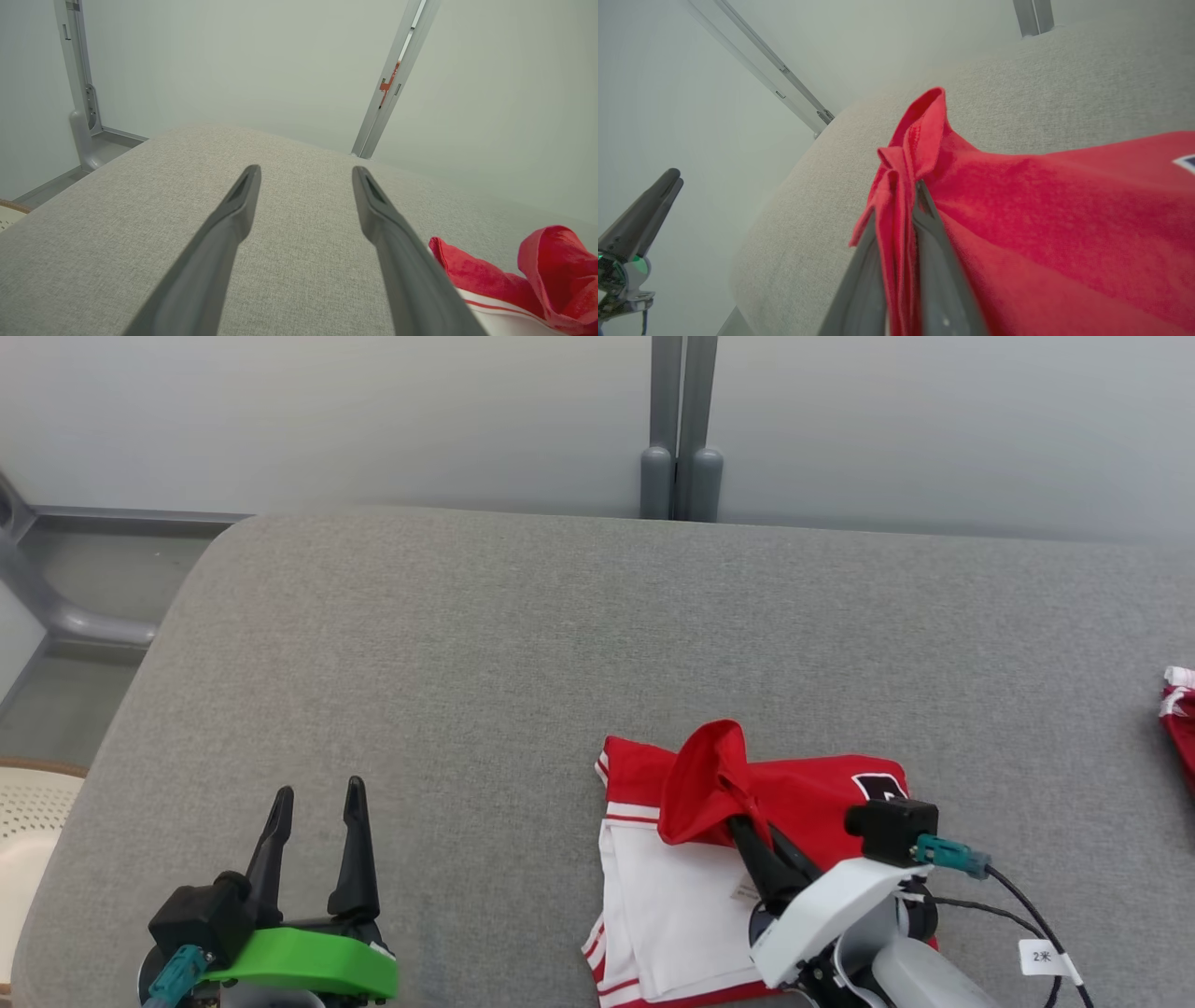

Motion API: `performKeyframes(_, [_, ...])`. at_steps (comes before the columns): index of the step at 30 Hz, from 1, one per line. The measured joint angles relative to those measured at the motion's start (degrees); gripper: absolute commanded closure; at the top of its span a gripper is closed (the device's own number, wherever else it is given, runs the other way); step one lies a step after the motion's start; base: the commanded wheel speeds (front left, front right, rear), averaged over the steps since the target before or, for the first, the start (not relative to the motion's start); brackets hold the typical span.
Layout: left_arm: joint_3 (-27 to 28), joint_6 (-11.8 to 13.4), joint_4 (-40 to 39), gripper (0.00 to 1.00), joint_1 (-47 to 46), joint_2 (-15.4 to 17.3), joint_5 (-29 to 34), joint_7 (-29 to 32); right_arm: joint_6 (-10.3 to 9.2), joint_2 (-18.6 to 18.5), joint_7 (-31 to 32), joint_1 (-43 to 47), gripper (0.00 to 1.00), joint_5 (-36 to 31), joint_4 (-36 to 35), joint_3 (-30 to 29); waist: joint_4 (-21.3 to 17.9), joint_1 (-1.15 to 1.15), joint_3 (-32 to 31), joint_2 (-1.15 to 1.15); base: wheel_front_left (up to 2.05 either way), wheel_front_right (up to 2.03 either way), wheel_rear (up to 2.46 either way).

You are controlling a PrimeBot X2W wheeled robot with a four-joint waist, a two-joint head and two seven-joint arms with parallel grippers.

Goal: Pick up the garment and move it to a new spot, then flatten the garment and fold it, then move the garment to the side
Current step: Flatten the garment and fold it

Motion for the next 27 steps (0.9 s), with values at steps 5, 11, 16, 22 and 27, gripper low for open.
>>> performKeyframes(5, [-0.33,-0.41,0.73,0.0,-0.88,-0.07,0.32,0.0,0.0,2.53,-1.52,-3.66,1.0,-0.12,6.65,1.88,1.94,0.0,0.61,0.0,0.0,0.0,0.0])
performKeyframes(11, [-0.41,-0.67,1.04,0.0,-1.79,-0.26,0.66,0.0,0.0,3.85,-2.89,-6.61,1.0,0.83,11.04,5.77,3.0,0.0,1.91,0.0,0.0,0.0,0.0])
performKeyframes(16, [-0.15,-0.75,1.22,0.0,-2.14,-0.44,0.9,0.0,0.0,4.12,-3.87,-8.28,1.0,2.46,13.52,8.66,3.07,0.0,2.68,0.0,0.0,0.0,0.0])
performKeyframes(22, [0.11,-1.0,1.85,0.0,-2.38,-0.69,1.08,0.0,0.0,4.22,-4.17,-9.78,0.0,5.34,15.8,12.6,2.24,0.0,2.57,0.0,0.0,0.0,0.0])
performKeyframes(27, [0.91,-1.09,2.02,0.0,-2.33,-0.74,1.18,0.0,0.0,3.14,-4.67,-10.49,0.0,6.37,13.52,14.46,1.11,0.0,1.76,0.0,0.0,0.0,0.0])
